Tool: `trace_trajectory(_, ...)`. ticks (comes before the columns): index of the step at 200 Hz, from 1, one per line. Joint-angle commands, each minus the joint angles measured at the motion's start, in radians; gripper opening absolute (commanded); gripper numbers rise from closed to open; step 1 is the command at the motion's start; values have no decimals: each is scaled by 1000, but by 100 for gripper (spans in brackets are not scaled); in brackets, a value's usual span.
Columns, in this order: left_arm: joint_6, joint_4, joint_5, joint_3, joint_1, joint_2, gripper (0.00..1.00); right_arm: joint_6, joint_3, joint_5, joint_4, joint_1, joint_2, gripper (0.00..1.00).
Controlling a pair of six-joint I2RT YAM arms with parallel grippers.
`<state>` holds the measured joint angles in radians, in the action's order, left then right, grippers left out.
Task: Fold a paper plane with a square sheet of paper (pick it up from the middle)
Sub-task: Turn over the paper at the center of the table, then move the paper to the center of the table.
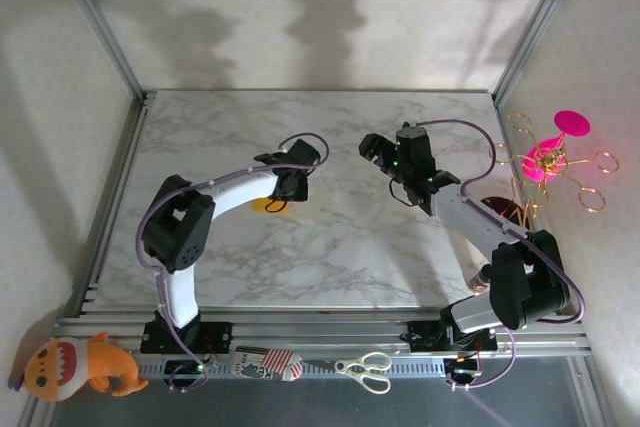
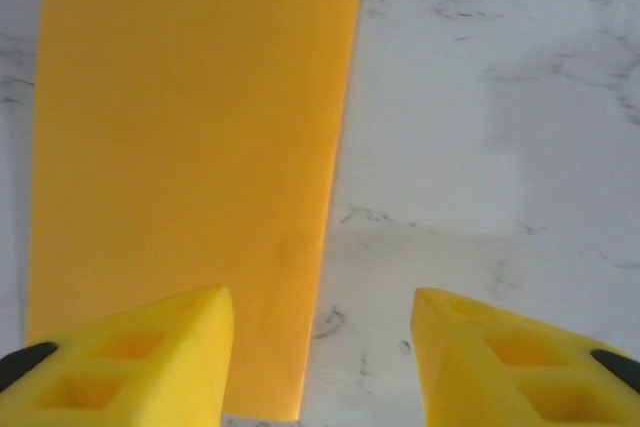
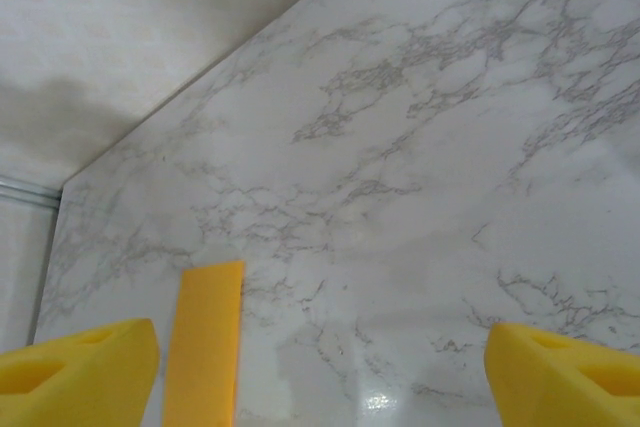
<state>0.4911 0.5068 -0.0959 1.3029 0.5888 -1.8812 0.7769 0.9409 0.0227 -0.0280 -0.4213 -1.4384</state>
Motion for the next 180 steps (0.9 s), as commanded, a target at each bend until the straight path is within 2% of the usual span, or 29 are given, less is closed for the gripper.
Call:
trace_trajectory(1, 73, -153, 232, -81, -98, 147, 59, -24, 43, -75, 10, -7, -65, 83)
trace_trajectory(21, 138, -243, 288, -184, -192, 256, 66, -40, 103, -119, 28, -57, -149, 81)
trace_trajectory(67, 199, -341, 262, -397, -366, 459, 90, -34, 280, -233, 48, -230, -393, 70)
trace_trajectory(85, 209, -368, 260, -457, -418, 521, 95, -35, 375, -270, 66, -295, -494, 67)
trace_trajectory(128, 233, -401, 288, -545, -517, 616, 100, -62, 573, -327, 123, -367, -672, 63)
trace_trajectory(180, 234, -418, 339, -564, -537, 618, 100, -88, 694, -335, 212, -385, -795, 62)
